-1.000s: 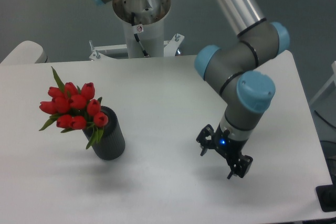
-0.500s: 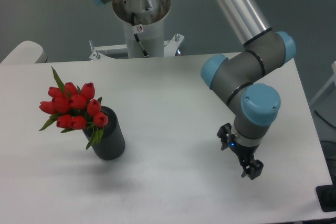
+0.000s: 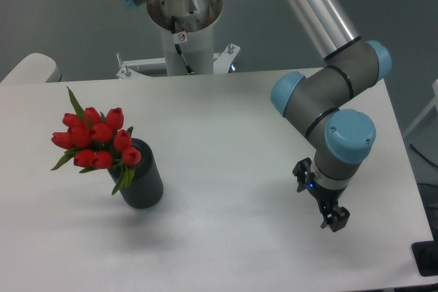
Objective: Insert the flowers into the vase
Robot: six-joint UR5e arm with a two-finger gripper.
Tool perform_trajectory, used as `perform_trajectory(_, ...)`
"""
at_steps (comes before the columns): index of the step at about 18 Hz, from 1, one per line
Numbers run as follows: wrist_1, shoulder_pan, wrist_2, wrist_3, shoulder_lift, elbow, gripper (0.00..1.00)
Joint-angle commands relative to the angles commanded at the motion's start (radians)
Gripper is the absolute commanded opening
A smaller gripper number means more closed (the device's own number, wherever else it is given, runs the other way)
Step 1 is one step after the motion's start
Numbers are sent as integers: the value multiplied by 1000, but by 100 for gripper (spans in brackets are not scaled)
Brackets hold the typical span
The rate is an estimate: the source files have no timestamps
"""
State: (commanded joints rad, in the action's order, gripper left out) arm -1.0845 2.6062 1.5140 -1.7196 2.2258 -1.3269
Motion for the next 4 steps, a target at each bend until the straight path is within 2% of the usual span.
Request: perform_trajectory(4,-2,0,-2,0,-3,-2,100)
